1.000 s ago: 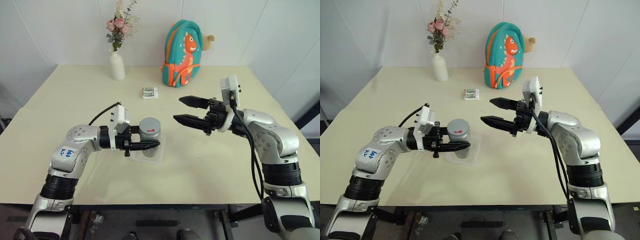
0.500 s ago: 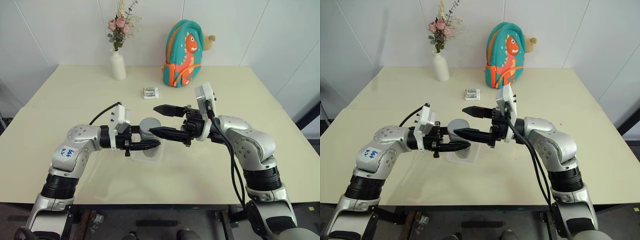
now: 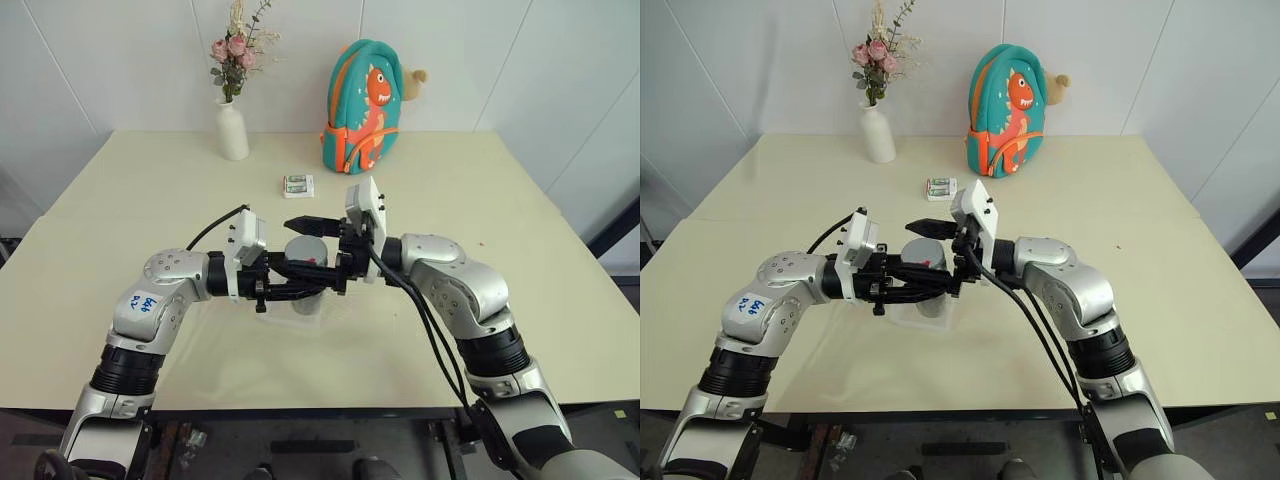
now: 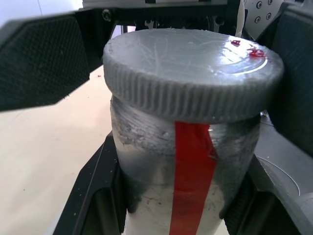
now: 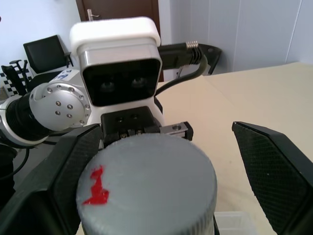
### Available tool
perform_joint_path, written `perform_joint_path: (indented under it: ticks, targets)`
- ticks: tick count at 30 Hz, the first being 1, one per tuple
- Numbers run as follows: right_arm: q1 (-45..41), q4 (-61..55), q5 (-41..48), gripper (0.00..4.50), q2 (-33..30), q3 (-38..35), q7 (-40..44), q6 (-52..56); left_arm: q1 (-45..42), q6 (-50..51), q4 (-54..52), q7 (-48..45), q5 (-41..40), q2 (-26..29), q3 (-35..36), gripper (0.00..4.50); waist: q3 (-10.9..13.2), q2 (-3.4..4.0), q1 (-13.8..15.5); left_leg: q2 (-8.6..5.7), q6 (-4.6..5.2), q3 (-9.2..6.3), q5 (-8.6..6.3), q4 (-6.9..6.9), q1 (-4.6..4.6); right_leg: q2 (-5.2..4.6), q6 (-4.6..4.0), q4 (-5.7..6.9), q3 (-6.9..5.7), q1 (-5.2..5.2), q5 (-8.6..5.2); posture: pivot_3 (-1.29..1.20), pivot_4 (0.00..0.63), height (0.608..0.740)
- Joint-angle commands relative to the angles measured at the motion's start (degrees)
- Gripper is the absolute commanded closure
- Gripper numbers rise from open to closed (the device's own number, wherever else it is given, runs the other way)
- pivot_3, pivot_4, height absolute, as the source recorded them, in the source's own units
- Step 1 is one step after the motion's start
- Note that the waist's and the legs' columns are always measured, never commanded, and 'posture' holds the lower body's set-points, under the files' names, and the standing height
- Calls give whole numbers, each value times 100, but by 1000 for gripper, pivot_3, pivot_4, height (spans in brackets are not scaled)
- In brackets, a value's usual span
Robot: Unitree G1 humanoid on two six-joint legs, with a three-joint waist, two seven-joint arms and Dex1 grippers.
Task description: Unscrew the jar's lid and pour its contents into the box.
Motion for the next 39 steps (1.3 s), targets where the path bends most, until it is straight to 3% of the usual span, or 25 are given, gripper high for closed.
perform_joint_path:
  ticks: [1,18,24,29,39]
  targets:
    - [-76,-67,-1,36,-149,-275,1,-140,-129,-115,-124,-45,-6,-2,27,2526,0,0,1,0,0,0,0,0,0,0,0,0,0,0,0,0,150,740]
    - [833,-36,475,36,-1859,-1510,607,-121,-86,-121,-123,-67,37,116,137,2526,0,0,-24,0,3,7,-1,-1,2,1,1,-6,5,1,0,0,150,740]
    - [639,-512,864,36,-1496,-1292,512,204,-96,-131,-91,-83,58,102,130,2526,0,0,-18,0,2,7,-1,3,2,0,2,-4,6,2,1,0,150,740]
    - [262,-579,516,36,-872,-774,47,113,-149,-170,-27,-90,79,36,82,2526,0,0,-11,0,2,8,-1,5,3,0,3,2,6,1,1,0,150,740]
    - [-38,-519,279,36,-390,-162,-117,243,-300,-277,204,-149,137,-110,1,2526,0,0,17,-1,1,8,-1,5,-1,0,3,-2,6,1,2,0,150,740]
